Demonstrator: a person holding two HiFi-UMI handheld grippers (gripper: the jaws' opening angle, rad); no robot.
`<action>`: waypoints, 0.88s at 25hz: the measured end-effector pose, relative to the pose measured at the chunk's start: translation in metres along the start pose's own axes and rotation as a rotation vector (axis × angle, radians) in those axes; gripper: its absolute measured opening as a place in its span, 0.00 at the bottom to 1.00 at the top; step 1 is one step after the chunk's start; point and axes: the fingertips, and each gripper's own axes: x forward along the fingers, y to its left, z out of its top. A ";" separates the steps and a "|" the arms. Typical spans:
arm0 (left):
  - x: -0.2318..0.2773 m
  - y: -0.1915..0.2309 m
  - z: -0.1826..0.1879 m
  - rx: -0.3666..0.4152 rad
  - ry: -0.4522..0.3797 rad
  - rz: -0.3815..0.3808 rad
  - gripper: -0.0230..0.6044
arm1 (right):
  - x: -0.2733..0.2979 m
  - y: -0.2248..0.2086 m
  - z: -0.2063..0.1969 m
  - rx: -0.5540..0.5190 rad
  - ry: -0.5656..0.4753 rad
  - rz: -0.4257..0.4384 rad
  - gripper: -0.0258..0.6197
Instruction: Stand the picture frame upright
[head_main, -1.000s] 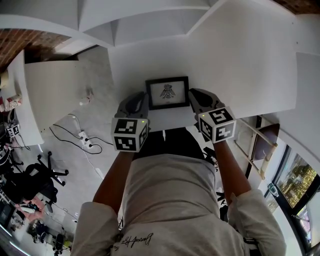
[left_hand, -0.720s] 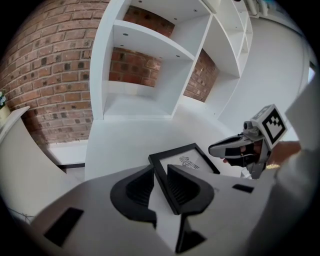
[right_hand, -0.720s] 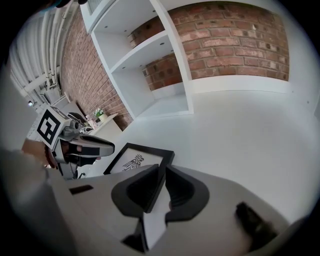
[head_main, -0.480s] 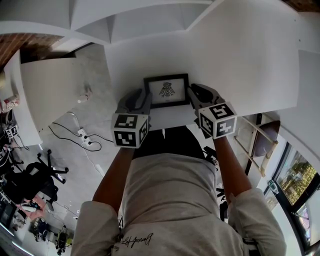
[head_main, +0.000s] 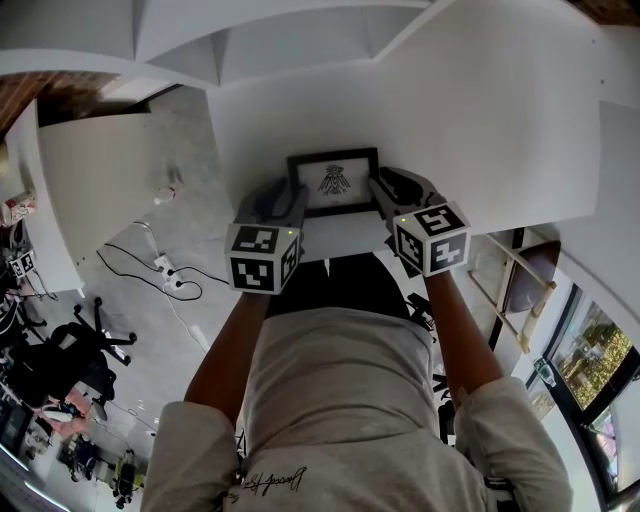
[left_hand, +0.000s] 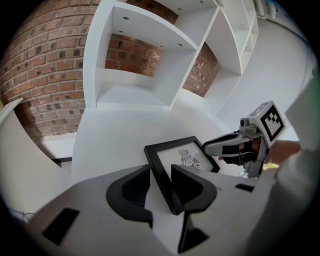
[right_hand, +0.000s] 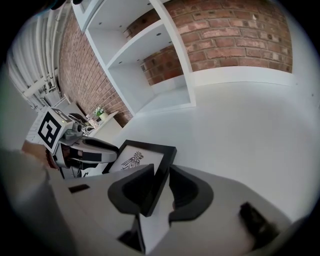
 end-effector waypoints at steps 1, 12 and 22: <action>0.001 0.000 -0.001 -0.002 0.003 -0.002 0.26 | 0.000 0.000 0.001 0.001 0.001 0.002 0.18; 0.003 0.001 -0.004 -0.014 0.018 0.003 0.25 | 0.007 0.002 -0.003 0.003 0.026 0.006 0.20; 0.002 -0.001 -0.004 -0.026 -0.001 -0.006 0.21 | 0.004 0.003 -0.003 0.029 0.018 0.000 0.19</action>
